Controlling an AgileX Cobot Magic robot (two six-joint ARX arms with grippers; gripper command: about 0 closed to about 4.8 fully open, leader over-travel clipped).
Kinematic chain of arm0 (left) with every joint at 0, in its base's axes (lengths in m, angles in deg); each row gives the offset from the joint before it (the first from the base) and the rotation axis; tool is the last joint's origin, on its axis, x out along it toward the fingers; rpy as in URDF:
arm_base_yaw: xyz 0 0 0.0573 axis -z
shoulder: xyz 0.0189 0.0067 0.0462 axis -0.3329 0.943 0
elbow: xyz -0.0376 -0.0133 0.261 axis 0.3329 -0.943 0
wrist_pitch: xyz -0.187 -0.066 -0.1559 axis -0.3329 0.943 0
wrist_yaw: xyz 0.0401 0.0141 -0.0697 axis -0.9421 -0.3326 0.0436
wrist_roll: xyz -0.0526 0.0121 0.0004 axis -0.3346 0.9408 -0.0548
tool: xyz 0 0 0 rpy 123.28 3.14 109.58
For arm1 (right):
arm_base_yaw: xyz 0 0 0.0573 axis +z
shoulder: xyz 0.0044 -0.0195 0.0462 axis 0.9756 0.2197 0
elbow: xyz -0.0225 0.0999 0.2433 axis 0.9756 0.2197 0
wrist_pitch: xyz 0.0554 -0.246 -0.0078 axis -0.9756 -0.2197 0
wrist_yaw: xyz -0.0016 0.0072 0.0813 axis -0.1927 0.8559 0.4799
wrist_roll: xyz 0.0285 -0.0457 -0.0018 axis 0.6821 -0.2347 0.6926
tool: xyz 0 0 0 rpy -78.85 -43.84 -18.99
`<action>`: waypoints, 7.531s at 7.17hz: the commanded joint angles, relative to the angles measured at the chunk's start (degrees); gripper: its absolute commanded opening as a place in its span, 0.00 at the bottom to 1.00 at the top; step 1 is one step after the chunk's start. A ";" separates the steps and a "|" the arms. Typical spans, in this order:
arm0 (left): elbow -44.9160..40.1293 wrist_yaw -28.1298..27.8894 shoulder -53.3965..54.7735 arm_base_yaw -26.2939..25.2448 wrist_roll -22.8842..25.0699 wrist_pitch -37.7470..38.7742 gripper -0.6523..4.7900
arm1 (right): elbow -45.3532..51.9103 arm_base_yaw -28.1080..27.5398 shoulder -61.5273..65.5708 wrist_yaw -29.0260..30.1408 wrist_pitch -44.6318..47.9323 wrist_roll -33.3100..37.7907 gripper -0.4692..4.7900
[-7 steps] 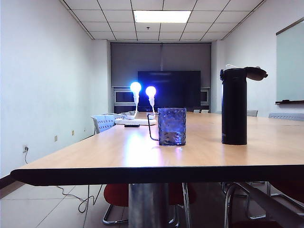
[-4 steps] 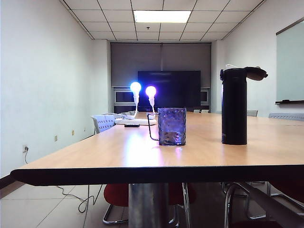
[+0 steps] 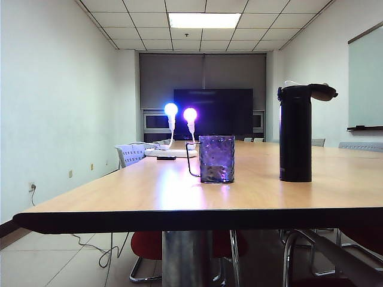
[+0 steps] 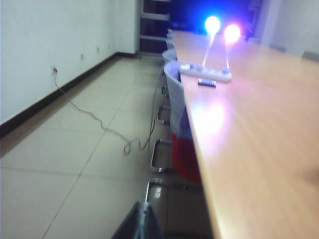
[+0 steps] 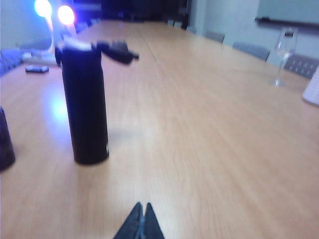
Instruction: Pick up the black thermos cup, pour some water from it into the cup, and then put the thermos cup back on the table.
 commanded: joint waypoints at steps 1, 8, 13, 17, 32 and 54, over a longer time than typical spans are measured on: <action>19.21 7.85 24.94 -0.15 -1.53 -7.34 0.11 | -17.03 0.00 18.67 0.46 5.60 1.88 0.09; 38.25 26.05 64.67 23.19 1.07 -17.07 0.11 | -29.51 1.90 63.17 16.63 35.98 1.77 1.00; 38.27 24.76 64.76 23.17 1.11 -18.32 0.11 | -31.28 8.74 88.37 5.22 55.93 1.77 1.00; 38.42 23.28 73.33 23.21 1.53 -18.69 0.11 | -47.67 9.09 106.09 4.63 56.81 1.70 1.00; 38.42 23.47 73.33 23.19 1.53 -18.32 0.11 | -59.04 9.01 117.35 0.96 53.90 -1.99 0.20; 71.38 17.38 122.44 22.34 -3.02 -29.81 0.11 | -59.10 14.21 109.59 1.70 43.87 -43.65 0.19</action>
